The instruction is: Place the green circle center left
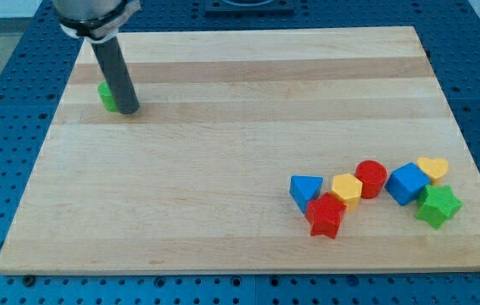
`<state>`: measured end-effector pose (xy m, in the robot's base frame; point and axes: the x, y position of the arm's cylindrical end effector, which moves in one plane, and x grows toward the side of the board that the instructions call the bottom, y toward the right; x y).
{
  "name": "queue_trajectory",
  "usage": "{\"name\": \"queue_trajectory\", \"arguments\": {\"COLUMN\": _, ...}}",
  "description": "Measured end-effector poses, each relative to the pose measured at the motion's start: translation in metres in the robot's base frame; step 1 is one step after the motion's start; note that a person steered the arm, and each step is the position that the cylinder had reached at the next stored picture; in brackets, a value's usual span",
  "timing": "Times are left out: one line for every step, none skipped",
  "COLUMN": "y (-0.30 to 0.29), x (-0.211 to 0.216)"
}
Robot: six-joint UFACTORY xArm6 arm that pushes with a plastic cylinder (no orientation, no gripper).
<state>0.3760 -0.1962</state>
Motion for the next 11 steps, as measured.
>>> {"name": "queue_trajectory", "arguments": {"y": -0.005, "x": 0.000}}
{"name": "queue_trajectory", "arguments": {"y": 0.040, "x": 0.015}}
{"name": "queue_trajectory", "arguments": {"y": 0.049, "x": -0.027}}
{"name": "queue_trajectory", "arguments": {"y": 0.040, "x": -0.073}}
{"name": "queue_trajectory", "arguments": {"y": 0.017, "x": -0.085}}
{"name": "queue_trajectory", "arguments": {"y": -0.012, "x": -0.085}}
{"name": "queue_trajectory", "arguments": {"y": -0.029, "x": -0.079}}
{"name": "queue_trajectory", "arguments": {"y": -0.030, "x": -0.078}}
{"name": "queue_trajectory", "arguments": {"y": -0.030, "x": -0.078}}
{"name": "queue_trajectory", "arguments": {"y": -0.026, "x": -0.071}}
{"name": "queue_trajectory", "arguments": {"y": -0.026, "x": -0.068}}
